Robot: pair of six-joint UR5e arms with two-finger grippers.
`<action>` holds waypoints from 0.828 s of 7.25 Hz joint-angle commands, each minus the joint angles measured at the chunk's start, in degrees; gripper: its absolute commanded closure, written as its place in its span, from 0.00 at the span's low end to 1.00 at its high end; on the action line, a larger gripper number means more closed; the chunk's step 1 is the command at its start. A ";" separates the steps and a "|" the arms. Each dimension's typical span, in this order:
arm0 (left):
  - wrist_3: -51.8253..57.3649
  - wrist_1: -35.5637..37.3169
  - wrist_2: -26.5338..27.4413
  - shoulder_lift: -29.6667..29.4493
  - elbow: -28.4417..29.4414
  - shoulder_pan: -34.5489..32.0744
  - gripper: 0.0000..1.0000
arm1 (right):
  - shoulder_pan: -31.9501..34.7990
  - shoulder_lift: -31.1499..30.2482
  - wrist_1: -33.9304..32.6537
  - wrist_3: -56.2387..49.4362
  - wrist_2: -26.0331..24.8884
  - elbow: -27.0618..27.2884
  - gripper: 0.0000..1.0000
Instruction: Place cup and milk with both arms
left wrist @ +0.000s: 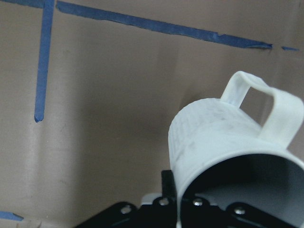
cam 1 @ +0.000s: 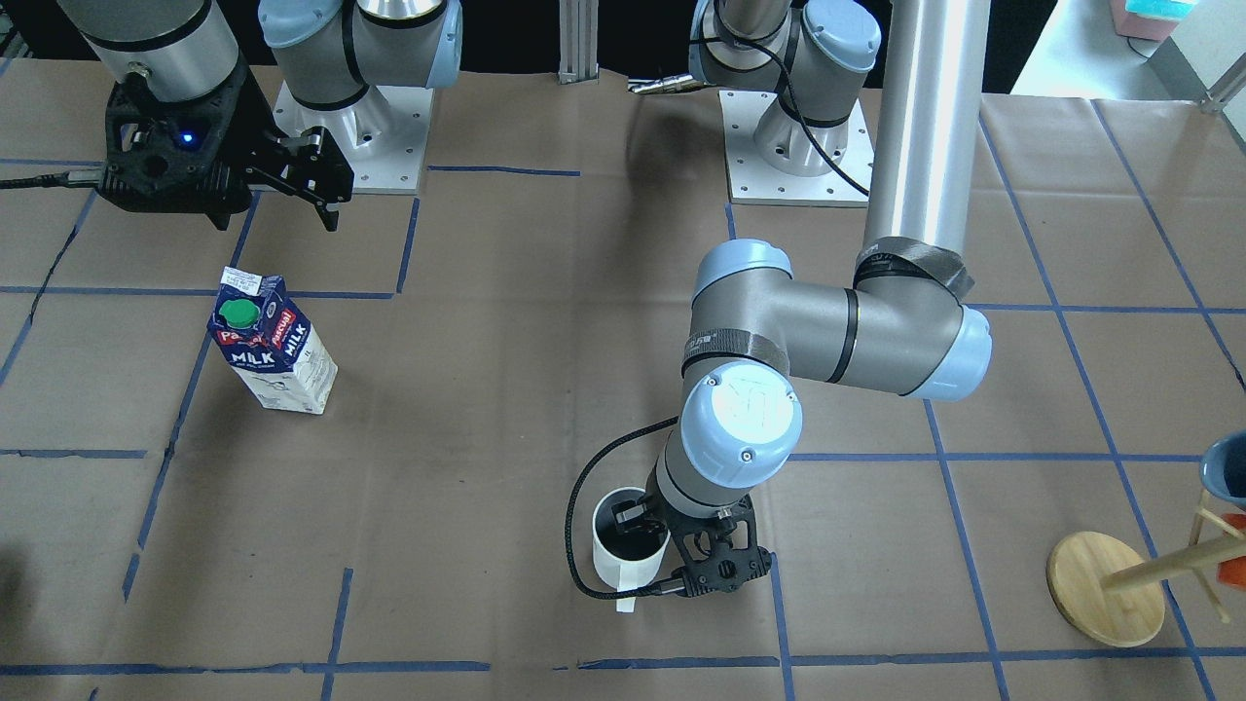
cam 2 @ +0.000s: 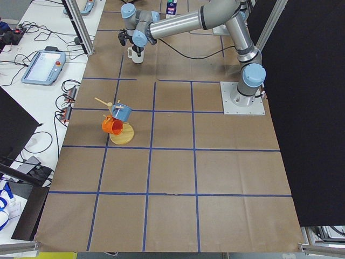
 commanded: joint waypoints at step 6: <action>-1.04 -0.43 0.17 -0.08 -1.64 -0.62 0.01 | -0.03 0.00 -0.01 0.00 0.00 0.00 0.00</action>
